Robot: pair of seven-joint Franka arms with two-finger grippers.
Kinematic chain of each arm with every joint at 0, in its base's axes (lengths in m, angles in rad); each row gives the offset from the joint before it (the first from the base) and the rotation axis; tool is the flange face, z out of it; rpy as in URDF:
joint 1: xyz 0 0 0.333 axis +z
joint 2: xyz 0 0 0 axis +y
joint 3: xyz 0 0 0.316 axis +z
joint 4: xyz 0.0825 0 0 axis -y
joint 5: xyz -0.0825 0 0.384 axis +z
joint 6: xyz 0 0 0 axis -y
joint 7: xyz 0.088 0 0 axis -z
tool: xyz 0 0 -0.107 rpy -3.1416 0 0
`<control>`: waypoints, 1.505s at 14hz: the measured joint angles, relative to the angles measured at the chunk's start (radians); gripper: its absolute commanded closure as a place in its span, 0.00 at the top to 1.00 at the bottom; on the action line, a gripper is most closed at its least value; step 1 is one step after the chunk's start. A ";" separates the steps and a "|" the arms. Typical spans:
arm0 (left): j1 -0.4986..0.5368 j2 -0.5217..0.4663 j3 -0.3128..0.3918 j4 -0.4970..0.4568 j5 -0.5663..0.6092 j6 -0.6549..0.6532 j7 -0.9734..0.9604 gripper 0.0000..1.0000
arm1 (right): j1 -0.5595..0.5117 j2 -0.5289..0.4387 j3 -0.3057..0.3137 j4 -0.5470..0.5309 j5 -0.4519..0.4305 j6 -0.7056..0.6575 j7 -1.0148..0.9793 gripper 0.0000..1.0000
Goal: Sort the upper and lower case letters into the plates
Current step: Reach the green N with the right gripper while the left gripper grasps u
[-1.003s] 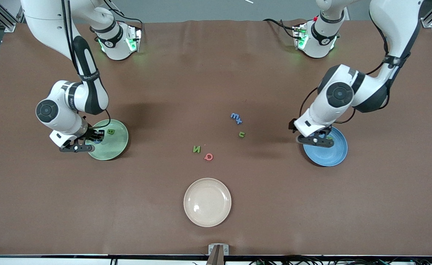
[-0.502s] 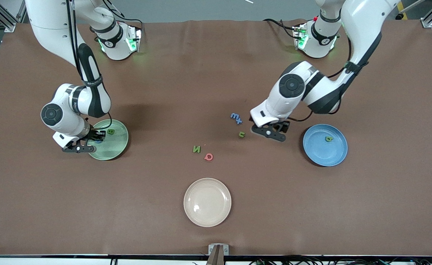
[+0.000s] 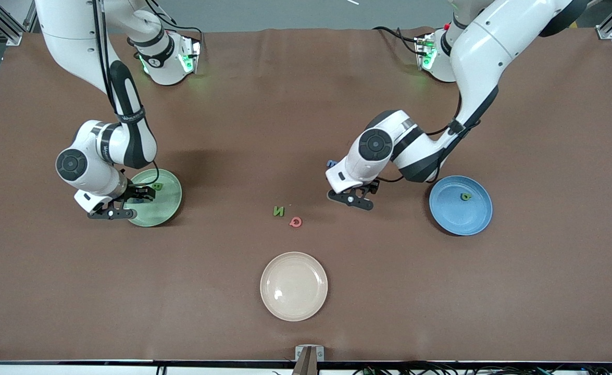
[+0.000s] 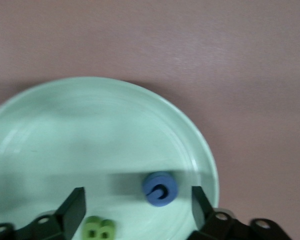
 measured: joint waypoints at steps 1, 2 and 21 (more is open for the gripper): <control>-0.018 0.010 0.017 0.008 0.000 0.002 -0.014 0.91 | 0.004 -0.006 0.001 0.026 0.039 -0.043 0.000 1.00; -0.029 0.021 0.026 0.010 0.000 0.008 -0.043 0.91 | 0.014 -0.010 0.003 0.047 0.074 -0.071 0.008 1.00; -0.143 0.085 0.118 0.029 0.015 0.071 -0.236 0.63 | 0.379 0.224 0.105 0.474 0.106 -0.155 1.123 1.00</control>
